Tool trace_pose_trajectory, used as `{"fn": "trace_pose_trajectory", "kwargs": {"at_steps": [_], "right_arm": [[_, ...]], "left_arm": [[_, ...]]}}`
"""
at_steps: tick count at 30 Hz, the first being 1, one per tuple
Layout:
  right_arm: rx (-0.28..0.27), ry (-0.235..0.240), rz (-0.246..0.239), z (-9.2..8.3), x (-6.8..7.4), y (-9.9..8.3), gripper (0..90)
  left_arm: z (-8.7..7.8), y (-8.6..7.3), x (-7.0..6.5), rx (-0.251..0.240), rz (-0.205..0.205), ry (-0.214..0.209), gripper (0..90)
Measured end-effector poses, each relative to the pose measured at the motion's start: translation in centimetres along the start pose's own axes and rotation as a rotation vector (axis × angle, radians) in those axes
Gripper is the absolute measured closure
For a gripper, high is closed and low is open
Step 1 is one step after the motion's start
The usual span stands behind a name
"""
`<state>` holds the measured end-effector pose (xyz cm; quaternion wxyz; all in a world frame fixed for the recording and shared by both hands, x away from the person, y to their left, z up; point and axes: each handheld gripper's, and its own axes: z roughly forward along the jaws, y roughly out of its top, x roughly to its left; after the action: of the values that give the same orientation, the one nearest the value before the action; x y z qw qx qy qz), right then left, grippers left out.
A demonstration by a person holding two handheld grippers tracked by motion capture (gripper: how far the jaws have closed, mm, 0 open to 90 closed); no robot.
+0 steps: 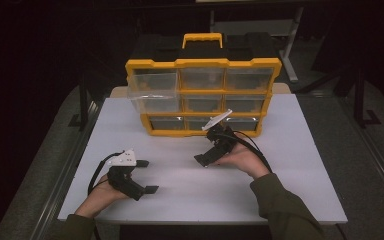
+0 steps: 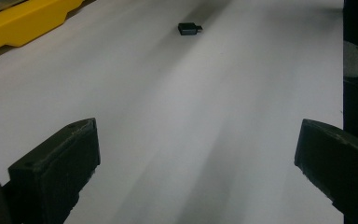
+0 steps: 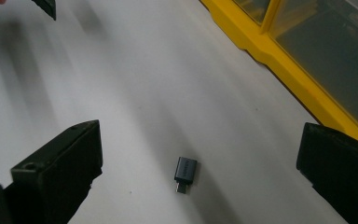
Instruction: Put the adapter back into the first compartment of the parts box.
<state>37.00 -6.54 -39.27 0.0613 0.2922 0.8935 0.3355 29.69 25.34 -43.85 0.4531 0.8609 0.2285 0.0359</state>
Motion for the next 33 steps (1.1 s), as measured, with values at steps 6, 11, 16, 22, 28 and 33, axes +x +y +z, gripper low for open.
{"fn": "trace_pose_trajectory", "kwargs": {"at_steps": [6, 11, 16, 22, 28, 33], "right_arm": [[0.013, -0.009, -0.010, 0.7, 0.0, 0.1, 0.2], [0.016, -0.007, -0.017, 1.2, 0.0, 0.1, 1.6], [0.029, -0.007, -0.018, 1.6, 0.1, 0.0, 3.8], [0.044, -0.011, -0.011, 1.9, 0.2, -0.2, 8.5], [0.051, -0.016, -0.023, 2.1, 0.2, -0.4, 14.5], [0.062, -0.010, -0.012, 2.1, 0.3, -0.6, 20.9]], "left_arm": [[0.0, 0.0, 0.0, 0.000, 0.000, 0.001, 0.0], [0.0, 0.0, 0.0, 0.001, 0.001, 0.001, 0.0], [0.0, 0.0, 0.0, 0.003, 0.002, 0.002, 0.0], [-0.1, 0.0, 0.0, 0.002, 0.004, 0.003, 0.0], [-0.1, 0.0, 0.0, 0.003, 0.007, 0.002, 0.0], [-0.1, 0.0, -0.1, 0.003, 0.008, 0.003, 0.0]]}}
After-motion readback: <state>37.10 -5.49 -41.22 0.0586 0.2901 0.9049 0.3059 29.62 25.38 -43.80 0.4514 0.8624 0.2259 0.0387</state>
